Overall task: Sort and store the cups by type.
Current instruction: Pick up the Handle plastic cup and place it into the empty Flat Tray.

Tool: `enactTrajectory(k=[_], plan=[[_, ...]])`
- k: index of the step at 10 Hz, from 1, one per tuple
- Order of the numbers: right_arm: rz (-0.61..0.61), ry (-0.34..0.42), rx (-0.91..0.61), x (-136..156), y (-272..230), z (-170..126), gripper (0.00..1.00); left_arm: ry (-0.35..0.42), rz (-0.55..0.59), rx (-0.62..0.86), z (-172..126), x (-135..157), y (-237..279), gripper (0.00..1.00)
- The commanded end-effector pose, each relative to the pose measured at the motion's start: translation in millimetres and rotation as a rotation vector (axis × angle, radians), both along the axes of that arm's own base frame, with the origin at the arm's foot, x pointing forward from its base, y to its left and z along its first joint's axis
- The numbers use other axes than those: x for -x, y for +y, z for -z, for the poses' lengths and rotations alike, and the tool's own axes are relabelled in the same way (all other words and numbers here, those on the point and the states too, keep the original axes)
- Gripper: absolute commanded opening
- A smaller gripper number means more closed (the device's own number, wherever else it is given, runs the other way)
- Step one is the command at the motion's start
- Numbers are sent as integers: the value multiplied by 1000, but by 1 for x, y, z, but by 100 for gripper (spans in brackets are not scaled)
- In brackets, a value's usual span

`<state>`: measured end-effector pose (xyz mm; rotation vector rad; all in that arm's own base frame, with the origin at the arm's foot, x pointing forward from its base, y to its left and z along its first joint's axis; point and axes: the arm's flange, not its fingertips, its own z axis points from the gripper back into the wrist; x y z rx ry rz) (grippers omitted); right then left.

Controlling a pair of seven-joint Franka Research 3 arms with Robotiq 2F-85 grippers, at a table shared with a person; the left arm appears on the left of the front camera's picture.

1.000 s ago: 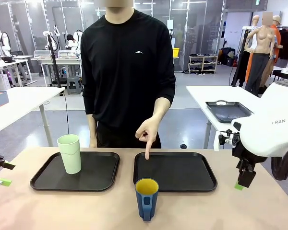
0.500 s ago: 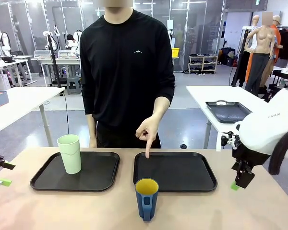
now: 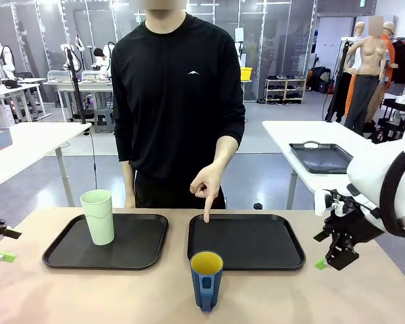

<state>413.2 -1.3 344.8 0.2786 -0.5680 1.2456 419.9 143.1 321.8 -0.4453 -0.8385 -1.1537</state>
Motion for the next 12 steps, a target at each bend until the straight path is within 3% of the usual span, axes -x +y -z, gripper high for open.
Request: enactTrajectory(k=[1,2,5,6,8,12], plan=[[-64,42,-52,97,1,46,100,-19,13,14,-2,-1,1,100],[0,0,0,0,0,0,100,-19,13,14,-2,-1,1,100],[-36,8,-19,2,-3,9,100,-19,13,14,-2,-1,1,100],[-155,46,10,-1,-1,18,100,-19,13,14,-2,-1,1,100],[-276,6,-119,14,1,33,100,-19,13,14,-2,-1,1,100],[-294,-40,-314,26,11,51,100,-19,13,14,-2,-1,1,100]])
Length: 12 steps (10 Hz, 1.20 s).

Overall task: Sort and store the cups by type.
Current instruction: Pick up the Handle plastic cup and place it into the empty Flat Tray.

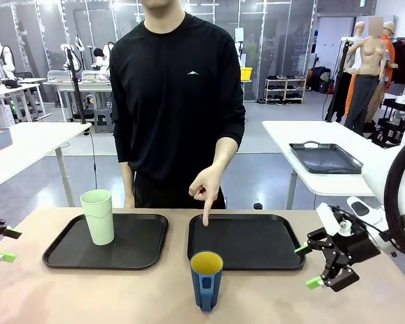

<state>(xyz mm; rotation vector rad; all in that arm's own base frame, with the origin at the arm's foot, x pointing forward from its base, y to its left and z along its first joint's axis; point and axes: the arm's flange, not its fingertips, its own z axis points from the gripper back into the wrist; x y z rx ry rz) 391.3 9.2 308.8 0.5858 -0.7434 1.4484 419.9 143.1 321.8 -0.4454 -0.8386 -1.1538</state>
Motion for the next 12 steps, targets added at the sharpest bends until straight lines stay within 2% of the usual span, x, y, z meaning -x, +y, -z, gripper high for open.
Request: enactTrajectory(k=[1,5,12], plan=[[-29,-2,-96,3,5,20,100,-19,13,14,-2,-1,1,100],[-48,-3,-263,-2,14,37,100,-19,13,14,-2,-1,1,100],[-41,26,-252,2,16,35,100,-19,13,14,-2,-1,1,100]])
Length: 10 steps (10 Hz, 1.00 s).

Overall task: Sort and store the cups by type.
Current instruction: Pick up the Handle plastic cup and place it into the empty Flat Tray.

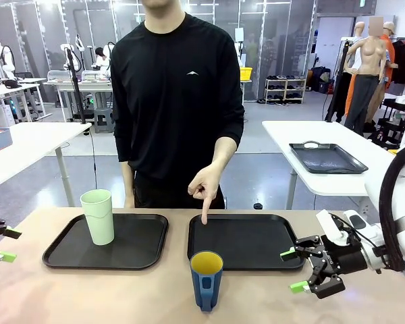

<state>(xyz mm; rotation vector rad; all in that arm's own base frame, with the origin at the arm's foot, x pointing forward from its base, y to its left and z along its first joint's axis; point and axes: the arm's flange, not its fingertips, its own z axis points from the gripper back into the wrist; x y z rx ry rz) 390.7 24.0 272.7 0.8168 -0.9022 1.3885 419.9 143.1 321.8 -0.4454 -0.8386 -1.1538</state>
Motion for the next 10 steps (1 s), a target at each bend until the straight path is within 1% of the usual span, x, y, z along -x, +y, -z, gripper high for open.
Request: enactTrajectory(k=[1,2,5,6,9,10], plan=[[-2,-1,0,0,1,0,100,-19,13,14,-2,-1,1,100],[-73,-15,-89,-6,16,8,100,-19,13,14,-2,-1,1,100],[-74,-44,-156,-17,45,22,100,-19,13,14,-2,-1,1,100],[-90,-28,-152,-21,55,26,100,-19,13,14,-2,-1,1,100],[-118,-10,-187,-32,87,36,100,-19,13,14,-2,-1,1,100],[-143,9,-183,-35,99,41,100,-19,13,14,-2,-1,1,100]])
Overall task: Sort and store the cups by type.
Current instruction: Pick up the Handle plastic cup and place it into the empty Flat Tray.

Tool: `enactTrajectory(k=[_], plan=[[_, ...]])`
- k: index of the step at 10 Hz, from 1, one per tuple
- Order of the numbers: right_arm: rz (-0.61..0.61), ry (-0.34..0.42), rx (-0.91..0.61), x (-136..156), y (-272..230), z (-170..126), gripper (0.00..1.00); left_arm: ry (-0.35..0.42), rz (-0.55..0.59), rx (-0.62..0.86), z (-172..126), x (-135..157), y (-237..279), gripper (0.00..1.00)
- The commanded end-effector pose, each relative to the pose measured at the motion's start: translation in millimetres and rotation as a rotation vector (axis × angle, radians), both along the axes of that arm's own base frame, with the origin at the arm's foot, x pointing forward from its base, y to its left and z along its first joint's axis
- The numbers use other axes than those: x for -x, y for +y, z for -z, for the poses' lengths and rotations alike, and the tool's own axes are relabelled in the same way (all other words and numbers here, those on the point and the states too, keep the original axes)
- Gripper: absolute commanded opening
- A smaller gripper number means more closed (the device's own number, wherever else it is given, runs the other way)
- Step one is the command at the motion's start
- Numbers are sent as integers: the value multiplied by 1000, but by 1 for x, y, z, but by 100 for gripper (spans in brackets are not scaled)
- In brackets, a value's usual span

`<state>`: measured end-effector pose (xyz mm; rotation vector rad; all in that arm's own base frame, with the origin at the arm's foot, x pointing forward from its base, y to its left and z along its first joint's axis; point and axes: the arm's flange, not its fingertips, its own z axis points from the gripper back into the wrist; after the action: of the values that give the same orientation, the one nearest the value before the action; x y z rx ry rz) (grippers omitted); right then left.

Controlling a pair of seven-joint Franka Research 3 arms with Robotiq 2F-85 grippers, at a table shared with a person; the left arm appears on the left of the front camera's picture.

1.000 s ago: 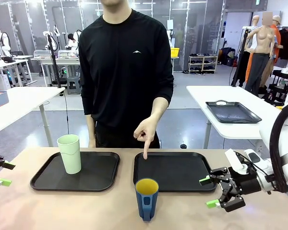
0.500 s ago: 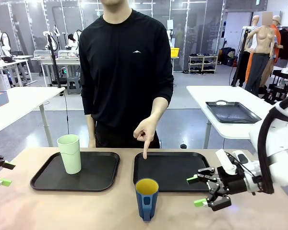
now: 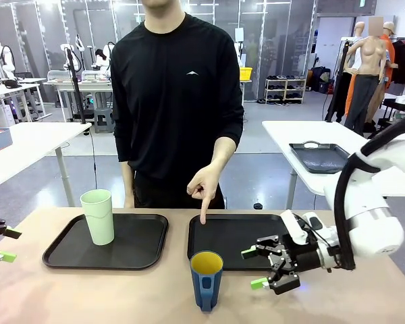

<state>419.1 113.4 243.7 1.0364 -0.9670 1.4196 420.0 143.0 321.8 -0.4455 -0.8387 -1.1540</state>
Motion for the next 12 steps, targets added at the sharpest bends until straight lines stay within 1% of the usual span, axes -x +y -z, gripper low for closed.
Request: enactTrajectory(k=[1,6,12], plan=[[-21,-11,-20,-7,17,14,100,-19,13,14,-2,-1,1,100],[-72,-3,-51,-14,57,21,100,-19,13,14,-2,-1,1,100],[-149,11,-73,-10,85,15,100,-19,13,14,-2,-1,1,100]])
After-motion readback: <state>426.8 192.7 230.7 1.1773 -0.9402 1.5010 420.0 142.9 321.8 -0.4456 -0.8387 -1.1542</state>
